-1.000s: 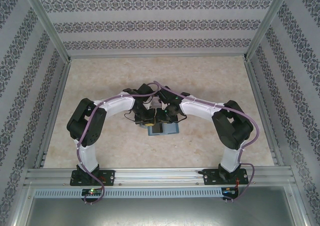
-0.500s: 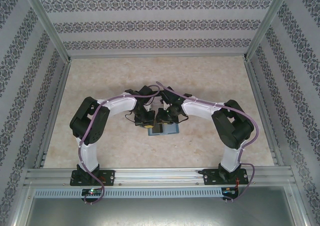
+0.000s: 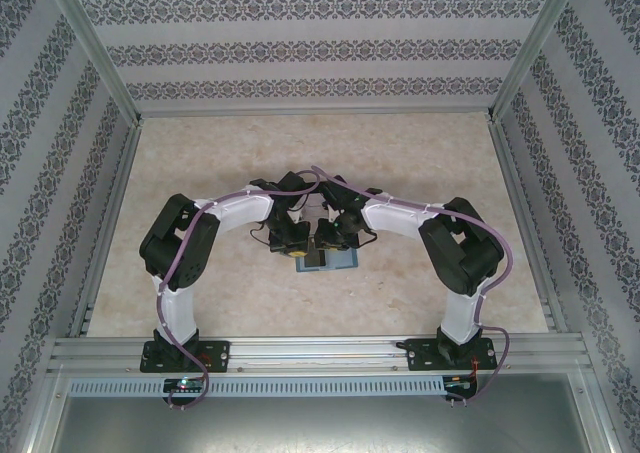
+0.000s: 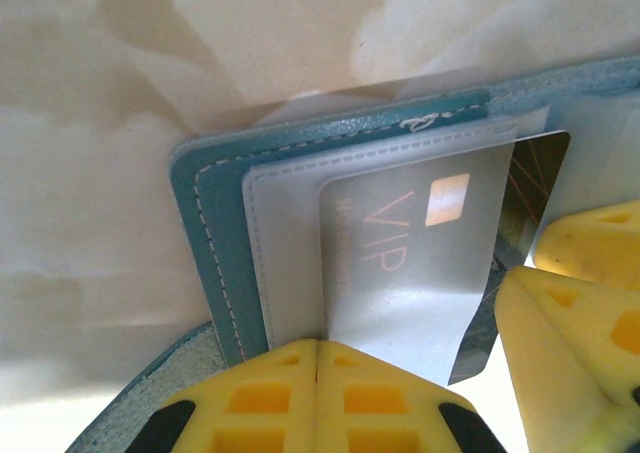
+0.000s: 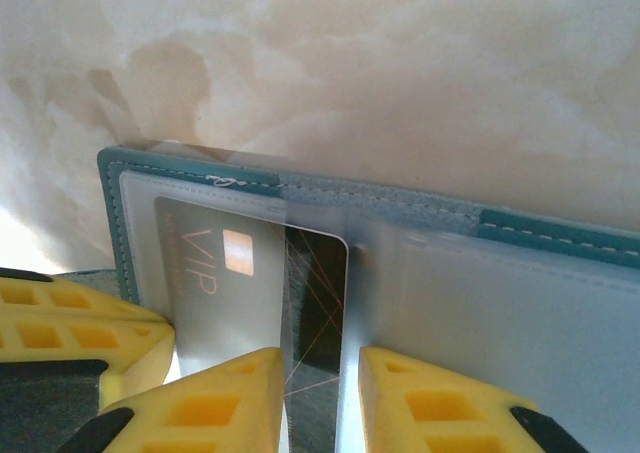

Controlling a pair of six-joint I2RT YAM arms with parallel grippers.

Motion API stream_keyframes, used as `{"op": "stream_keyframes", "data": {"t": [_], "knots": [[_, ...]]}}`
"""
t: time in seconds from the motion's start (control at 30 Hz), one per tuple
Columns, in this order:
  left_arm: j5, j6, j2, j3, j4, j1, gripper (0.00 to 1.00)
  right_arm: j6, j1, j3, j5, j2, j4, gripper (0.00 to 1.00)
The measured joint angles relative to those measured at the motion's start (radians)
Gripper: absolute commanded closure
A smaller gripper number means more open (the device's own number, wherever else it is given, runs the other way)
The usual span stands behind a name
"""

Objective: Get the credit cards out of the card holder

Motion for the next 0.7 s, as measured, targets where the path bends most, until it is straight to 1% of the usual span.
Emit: {"op": "stream_keyframes", "data": {"t": [0.3, 0.53, 0.7], "knots": [[0.002, 0.0, 0.005, 0.0, 0.0, 0.0, 1.0, -0.005, 0.0, -0.002, -0.036, 0.009, 0.025, 0.72], [0.005, 0.0, 0.007, 0.0, 0.0, 0.0, 1.0, 0.021, -0.032, -0.055, -0.122, 0.002, 0.109, 0.72], [0.005, 0.0, 0.009, 0.002, -0.001, 0.001, 1.0, 0.047, -0.056, -0.105, -0.183, -0.012, 0.182, 0.74]]}}
